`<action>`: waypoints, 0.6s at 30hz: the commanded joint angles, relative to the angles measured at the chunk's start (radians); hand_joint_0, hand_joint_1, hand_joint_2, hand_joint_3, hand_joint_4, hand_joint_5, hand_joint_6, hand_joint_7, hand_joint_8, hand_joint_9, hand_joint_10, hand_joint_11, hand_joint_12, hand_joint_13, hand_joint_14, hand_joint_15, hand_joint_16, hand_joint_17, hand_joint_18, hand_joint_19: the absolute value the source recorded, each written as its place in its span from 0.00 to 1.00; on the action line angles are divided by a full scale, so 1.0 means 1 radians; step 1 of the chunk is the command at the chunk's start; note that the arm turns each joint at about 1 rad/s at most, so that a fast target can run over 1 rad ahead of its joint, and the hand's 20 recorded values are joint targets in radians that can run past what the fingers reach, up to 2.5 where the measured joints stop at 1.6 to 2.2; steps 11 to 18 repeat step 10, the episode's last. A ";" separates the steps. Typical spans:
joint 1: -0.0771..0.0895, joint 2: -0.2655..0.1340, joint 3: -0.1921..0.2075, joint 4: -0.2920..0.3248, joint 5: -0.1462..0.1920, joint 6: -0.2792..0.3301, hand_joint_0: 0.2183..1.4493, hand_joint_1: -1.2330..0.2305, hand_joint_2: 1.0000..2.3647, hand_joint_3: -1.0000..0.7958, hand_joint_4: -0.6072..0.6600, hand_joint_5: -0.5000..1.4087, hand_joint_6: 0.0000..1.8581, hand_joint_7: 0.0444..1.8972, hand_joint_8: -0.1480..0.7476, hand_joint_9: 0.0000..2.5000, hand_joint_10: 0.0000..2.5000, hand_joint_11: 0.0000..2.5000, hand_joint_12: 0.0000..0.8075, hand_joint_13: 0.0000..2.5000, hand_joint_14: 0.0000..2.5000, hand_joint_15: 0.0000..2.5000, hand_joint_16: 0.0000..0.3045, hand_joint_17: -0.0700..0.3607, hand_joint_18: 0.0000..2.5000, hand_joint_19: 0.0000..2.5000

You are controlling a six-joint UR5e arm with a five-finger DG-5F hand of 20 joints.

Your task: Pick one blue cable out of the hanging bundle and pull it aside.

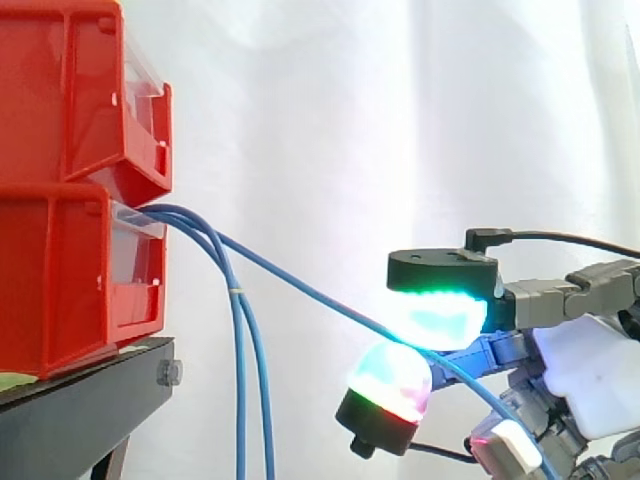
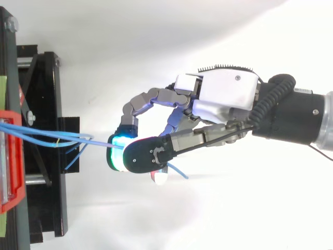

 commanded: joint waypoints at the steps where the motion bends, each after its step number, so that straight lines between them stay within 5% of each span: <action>1: -0.001 0.000 0.000 0.000 0.000 0.000 0.30 0.40 0.00 0.48 0.39 0.24 0.47 0.55 0.47 0.50 0.01 0.23 0.42 0.39 0.01 0.21 0.19 0.47 0.34 0.16; 18: 0.001 0.000 0.000 0.000 0.000 0.000 0.30 0.40 0.00 0.48 0.39 0.24 0.46 0.55 0.47 0.50 0.01 0.24 0.42 0.39 0.01 0.22 0.19 0.47 0.34 0.16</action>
